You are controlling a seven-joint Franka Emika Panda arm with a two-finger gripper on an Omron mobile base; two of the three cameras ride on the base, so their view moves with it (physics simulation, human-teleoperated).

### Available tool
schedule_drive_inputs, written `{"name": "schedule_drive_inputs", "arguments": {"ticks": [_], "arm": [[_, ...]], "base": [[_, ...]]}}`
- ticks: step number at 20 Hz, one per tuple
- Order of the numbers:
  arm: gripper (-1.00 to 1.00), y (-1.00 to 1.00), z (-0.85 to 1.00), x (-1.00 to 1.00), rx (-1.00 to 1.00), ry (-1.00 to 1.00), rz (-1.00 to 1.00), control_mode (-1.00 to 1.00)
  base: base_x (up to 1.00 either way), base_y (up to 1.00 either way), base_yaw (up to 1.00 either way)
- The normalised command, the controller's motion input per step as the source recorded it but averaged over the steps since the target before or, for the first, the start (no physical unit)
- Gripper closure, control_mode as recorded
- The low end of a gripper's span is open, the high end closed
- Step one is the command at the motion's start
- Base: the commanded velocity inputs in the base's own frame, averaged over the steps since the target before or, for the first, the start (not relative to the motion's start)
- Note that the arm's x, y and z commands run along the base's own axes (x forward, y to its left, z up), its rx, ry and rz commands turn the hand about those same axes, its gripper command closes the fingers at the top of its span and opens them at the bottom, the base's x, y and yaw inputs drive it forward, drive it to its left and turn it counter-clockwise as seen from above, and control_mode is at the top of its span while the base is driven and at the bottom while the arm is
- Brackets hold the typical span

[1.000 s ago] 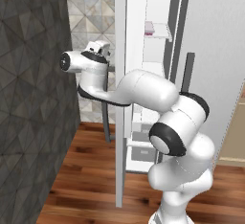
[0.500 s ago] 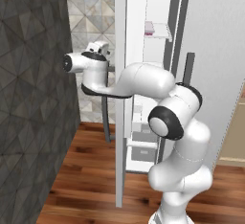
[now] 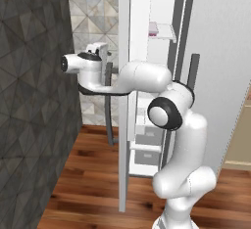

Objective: The ice cube tray has been filled with water. Take the tray and place it in the freezer to make ice. Close the freezer door after placing the tray.

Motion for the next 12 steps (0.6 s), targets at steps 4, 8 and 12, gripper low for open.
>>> {"name": "schedule_drive_inputs", "arguments": {"ticks": [4,8,12], "arm": [[-1.0,-0.81,-0.36,0.09,-0.13,0.05,-0.18,-1.0],[-1.0,-0.97,-0.31,0.19,-0.09,0.11,-0.2,-1.0],[-1.0,-1.0,-0.24,0.26,-0.04,0.18,-0.18,-1.0]], "base": [[0.0,0.0,0.0],[0.0,0.0,0.0],[0.0,0.0,0.0]]}}
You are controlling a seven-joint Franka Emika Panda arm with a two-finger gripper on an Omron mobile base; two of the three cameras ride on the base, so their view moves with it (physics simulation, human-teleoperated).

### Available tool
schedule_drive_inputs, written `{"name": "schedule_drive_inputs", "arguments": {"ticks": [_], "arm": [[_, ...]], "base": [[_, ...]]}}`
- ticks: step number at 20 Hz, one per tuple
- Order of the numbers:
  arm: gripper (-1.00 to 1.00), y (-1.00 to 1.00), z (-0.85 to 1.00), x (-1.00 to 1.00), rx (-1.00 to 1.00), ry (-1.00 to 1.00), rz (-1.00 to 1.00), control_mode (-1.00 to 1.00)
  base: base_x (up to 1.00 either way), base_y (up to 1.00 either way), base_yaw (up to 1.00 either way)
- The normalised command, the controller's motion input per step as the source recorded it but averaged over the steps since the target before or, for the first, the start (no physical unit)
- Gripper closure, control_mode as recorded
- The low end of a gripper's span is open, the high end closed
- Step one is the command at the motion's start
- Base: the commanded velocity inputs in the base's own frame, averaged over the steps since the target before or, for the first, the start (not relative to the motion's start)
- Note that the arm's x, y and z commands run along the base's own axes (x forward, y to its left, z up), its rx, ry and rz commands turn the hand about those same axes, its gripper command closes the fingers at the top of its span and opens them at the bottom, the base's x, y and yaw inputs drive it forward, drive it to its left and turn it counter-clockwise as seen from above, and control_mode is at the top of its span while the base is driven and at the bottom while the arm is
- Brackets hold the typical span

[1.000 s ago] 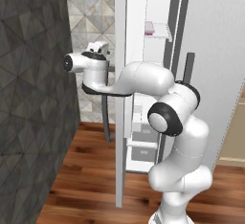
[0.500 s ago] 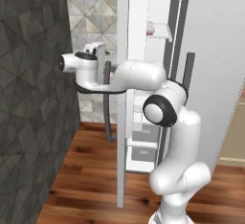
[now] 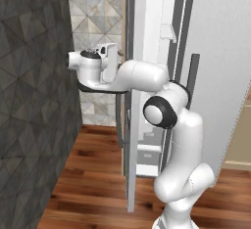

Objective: The ice cube tray has been filled with water. Take the tray and place it in the freezer to make ice. Close the freezer door after placing the tray.

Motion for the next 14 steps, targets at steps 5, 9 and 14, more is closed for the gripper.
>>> {"name": "schedule_drive_inputs", "arguments": {"ticks": [5,9,14], "arm": [[-1.0,-1.0,-0.15,0.4,0.0,0.2,-0.12,-1.0],[-1.0,-1.0,-0.07,0.66,0.0,0.16,-0.02,-1.0],[-1.0,-1.0,-0.09,0.85,0.01,0.09,0.04,-1.0]], "base": [[0.0,0.0,0.0],[0.0,0.0,0.0],[0.0,0.0,0.0]]}}
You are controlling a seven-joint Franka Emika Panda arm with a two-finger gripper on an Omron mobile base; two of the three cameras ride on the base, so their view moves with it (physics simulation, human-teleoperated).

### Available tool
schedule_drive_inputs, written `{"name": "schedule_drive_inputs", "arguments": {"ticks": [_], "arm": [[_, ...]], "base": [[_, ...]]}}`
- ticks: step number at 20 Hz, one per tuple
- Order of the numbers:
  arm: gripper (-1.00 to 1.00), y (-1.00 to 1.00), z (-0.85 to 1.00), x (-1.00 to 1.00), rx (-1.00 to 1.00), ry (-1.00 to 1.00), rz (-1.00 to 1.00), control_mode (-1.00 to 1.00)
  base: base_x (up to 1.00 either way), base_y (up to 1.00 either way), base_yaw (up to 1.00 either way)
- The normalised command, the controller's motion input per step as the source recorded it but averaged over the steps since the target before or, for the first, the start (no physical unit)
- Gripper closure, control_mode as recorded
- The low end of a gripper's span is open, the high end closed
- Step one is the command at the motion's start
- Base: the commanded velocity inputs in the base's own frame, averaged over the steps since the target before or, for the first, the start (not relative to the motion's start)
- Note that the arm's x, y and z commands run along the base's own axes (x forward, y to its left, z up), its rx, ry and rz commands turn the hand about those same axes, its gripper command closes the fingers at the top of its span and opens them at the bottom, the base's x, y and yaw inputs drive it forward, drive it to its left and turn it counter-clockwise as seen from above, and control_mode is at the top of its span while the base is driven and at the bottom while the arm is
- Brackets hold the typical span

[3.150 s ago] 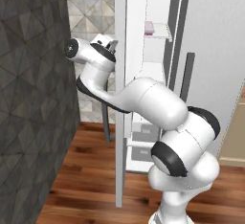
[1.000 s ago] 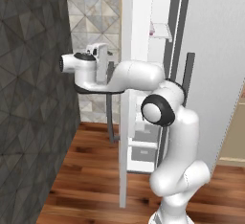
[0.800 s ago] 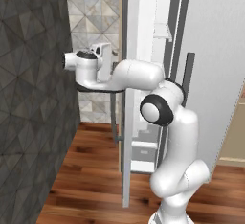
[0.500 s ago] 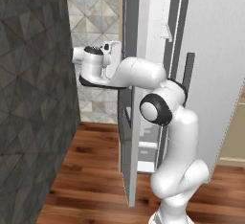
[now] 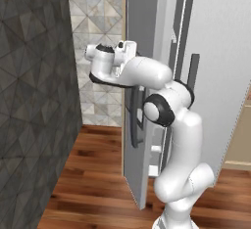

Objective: The ice cube tray has been filled with water. Take the tray and place it in the freezer to make ice. Close the freezer door after placing the tray.

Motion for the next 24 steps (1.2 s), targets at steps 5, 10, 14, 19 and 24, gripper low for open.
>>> {"name": "schedule_drive_inputs", "arguments": {"ticks": [5,10,14,19,24], "arm": [[-1.0,-1.0,-0.08,0.89,0.06,0.05,0.16,-1.0],[-1.0,-1.0,-0.18,0.92,0.12,0.02,0.21,-1.0],[-1.0,-1.0,-0.32,0.8,0.16,0.0,0.22,-1.0],[-1.0,-1.0,-0.39,0.45,0.15,0.0,0.21,-1.0],[-1.0,-1.0,-0.44,0.24,0.15,0.0,0.2,-1.0]], "base": [[0.0,0.0,0.0],[0.0,0.0,0.0],[0.0,0.0,0.0],[0.0,0.0,0.0],[0.0,0.0,0.0]]}}
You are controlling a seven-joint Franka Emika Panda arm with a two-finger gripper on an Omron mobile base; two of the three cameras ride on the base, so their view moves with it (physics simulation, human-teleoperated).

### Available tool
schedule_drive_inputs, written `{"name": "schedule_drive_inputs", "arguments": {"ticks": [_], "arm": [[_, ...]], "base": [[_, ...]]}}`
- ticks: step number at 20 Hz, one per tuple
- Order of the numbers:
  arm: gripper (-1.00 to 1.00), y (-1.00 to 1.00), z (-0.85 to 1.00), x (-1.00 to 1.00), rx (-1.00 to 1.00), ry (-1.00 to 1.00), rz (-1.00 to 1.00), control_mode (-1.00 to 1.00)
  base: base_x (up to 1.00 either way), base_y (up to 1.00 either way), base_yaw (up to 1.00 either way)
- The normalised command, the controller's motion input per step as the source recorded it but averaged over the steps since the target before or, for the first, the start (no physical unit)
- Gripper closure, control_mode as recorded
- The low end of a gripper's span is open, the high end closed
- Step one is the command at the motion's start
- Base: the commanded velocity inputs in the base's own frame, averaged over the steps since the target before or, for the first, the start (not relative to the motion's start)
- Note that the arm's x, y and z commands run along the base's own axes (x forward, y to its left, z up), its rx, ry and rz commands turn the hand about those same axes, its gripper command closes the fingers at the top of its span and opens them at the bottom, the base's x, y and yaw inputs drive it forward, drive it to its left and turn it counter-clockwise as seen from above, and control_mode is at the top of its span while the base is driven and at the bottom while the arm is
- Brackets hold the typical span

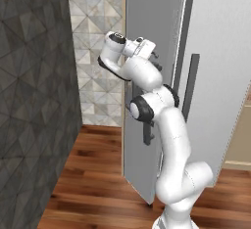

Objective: The ice cube tray has been filled with water. Take the tray and place it in the freezer to make ice. Close the freezer door after placing the tray.

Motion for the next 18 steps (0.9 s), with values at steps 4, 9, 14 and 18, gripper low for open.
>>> {"name": "schedule_drive_inputs", "arguments": {"ticks": [4,9,14,18], "arm": [[-1.0,-1.0,-0.51,0.35,0.17,-0.03,0.24,-1.0],[-1.0,-1.0,-0.63,0.57,0.17,-0.15,0.3,-1.0],[-1.0,-1.0,-0.52,0.85,0.17,-0.2,0.34,-1.0],[-1.0,-1.0,-0.46,1.0,0.15,-0.13,0.36,-1.0]], "base": [[0.0,0.0,0.0],[0.0,0.0,0.0],[0.0,0.0,0.0],[0.0,0.0,0.0]]}}
